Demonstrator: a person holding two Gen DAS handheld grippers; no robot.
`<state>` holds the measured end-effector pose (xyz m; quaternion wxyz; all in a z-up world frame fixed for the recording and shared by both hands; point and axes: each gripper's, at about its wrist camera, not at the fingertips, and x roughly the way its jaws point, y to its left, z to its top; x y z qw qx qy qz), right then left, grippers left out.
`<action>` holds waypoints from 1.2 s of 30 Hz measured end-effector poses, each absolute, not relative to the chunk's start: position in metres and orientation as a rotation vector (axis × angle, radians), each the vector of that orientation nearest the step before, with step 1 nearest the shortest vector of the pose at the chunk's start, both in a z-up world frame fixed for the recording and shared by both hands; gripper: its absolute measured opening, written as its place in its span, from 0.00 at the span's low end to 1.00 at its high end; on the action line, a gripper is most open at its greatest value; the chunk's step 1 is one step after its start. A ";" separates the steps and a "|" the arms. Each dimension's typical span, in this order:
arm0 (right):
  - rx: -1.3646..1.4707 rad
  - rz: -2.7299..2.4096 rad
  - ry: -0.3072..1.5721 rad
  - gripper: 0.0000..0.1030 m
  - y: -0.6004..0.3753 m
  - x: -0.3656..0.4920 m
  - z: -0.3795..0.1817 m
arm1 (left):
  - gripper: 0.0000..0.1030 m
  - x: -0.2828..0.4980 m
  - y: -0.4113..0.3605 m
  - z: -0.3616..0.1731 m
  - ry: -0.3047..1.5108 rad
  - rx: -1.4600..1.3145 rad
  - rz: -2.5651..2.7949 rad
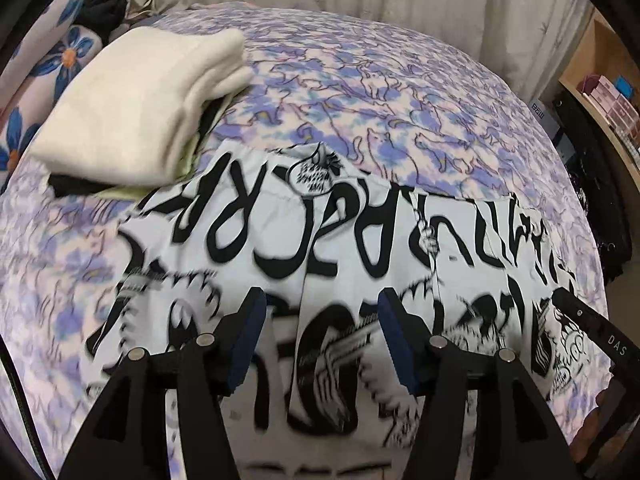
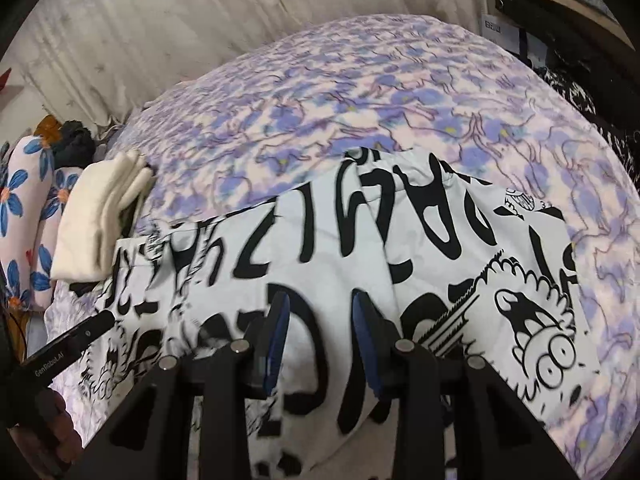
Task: Fold large clothes
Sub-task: 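Grasp the jacket bundle edge with both tools and lift it, then fold the held bundle edge over onto itself with both tools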
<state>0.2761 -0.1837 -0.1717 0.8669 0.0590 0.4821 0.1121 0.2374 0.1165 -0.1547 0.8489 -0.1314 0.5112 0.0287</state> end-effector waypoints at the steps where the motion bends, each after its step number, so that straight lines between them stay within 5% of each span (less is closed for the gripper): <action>1: 0.123 0.242 1.010 0.32 -0.182 0.272 -0.169 | 0.55 0.231 0.118 -0.152 1.082 -0.286 0.063; 10: 0.075 0.337 0.998 0.32 -0.157 0.235 -0.159 | 0.56 0.166 0.137 -0.152 1.129 -0.385 0.089; 13: 0.063 0.364 0.989 0.32 -0.148 0.226 -0.164 | 0.65 0.139 0.149 -0.169 1.146 -0.512 0.072; 20: 0.026 0.419 0.978 0.32 -0.126 0.220 -0.183 | 0.65 0.102 0.167 -0.225 1.145 -0.696 0.091; 36: -0.055 0.452 0.886 0.32 -0.093 0.235 -0.216 | 0.64 0.156 0.200 -0.268 0.903 -0.836 0.159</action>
